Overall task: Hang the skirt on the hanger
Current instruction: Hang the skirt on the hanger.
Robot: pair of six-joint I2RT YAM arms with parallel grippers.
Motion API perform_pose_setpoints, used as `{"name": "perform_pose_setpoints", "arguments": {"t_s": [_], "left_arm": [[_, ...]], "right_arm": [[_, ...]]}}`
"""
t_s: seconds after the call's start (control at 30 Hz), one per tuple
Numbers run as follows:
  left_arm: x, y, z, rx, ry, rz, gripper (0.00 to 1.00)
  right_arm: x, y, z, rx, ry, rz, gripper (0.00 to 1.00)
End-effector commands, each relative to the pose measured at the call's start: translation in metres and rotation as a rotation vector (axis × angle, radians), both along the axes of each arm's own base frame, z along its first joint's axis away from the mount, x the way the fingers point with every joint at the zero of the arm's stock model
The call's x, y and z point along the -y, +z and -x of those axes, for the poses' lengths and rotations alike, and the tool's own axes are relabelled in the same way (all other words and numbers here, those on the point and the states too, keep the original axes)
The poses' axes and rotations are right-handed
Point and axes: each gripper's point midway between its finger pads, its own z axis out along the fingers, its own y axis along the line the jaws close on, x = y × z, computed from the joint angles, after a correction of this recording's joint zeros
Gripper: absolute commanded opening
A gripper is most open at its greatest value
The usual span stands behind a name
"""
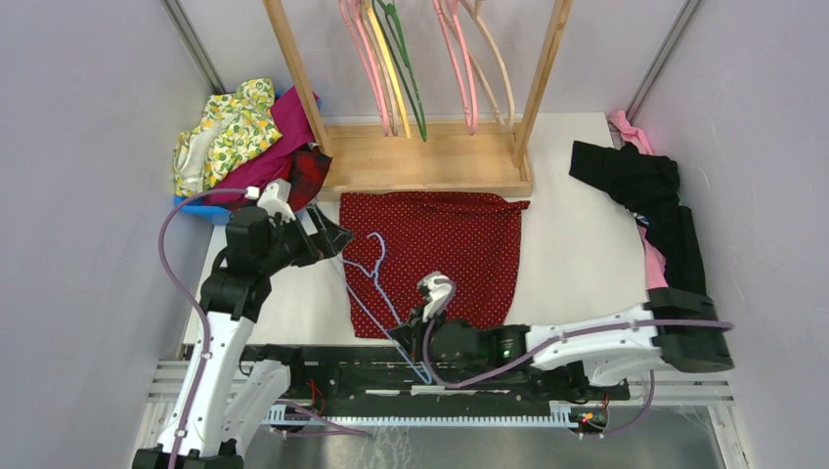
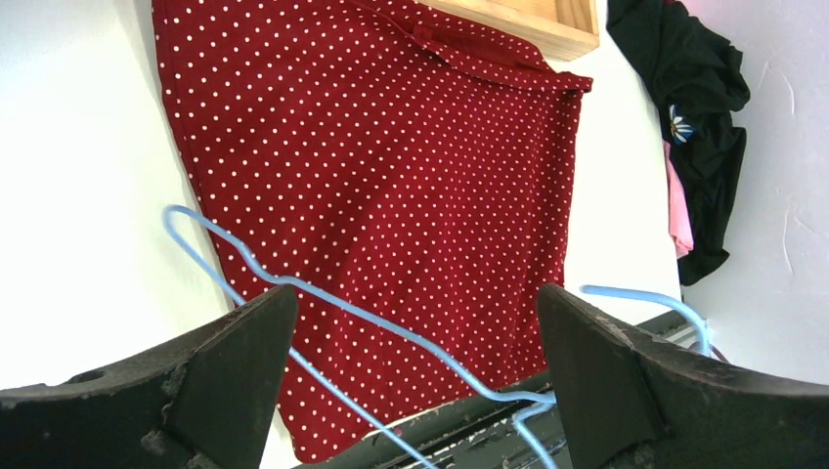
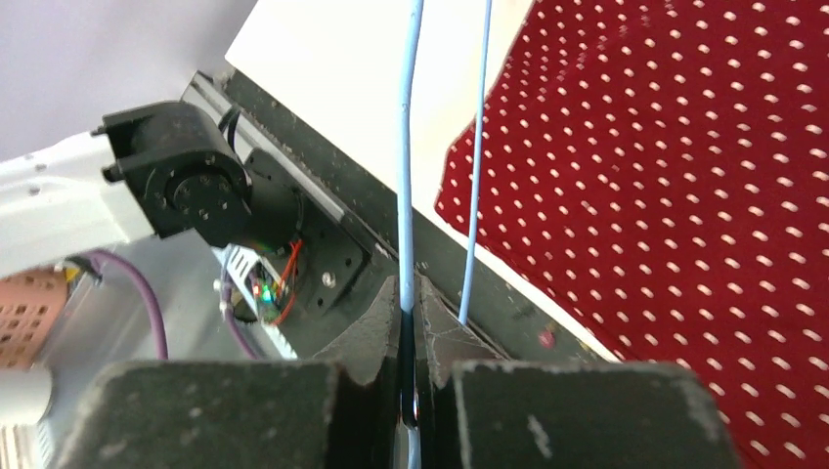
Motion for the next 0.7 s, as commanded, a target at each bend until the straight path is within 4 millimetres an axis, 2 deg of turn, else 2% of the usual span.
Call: {"name": "perform_pose_setpoints", "arguments": {"t_s": [0.0, 0.1, 0.27, 0.47, 0.67], "left_arm": [[0.001, 0.029, 0.019, 0.067, -0.026, 0.012, 0.99], [0.002, 0.029, 0.03, 0.065, -0.039, 0.026, 0.99], [0.003, 0.031, 0.039, 0.074, -0.046, 0.036, 0.99], [0.004, 0.031, 0.041, 0.076, -0.047, 0.044, 0.99], [0.004, 0.03, 0.039, 0.079, -0.048, 0.043, 0.99]], "right_arm": [[-0.05, 0.054, -0.011, 0.078, -0.126, -0.242, 0.01], [-0.074, 0.048, -0.004, 0.119, -0.106, -0.268, 0.01], [-0.097, 0.028, 0.003, 0.139, -0.105, -0.303, 0.01], [-0.115, 0.001, 0.008, 0.158, -0.118, -0.278, 0.01], [-0.123, -0.012, 0.003, 0.184, -0.139, -0.246, 0.01]]}}
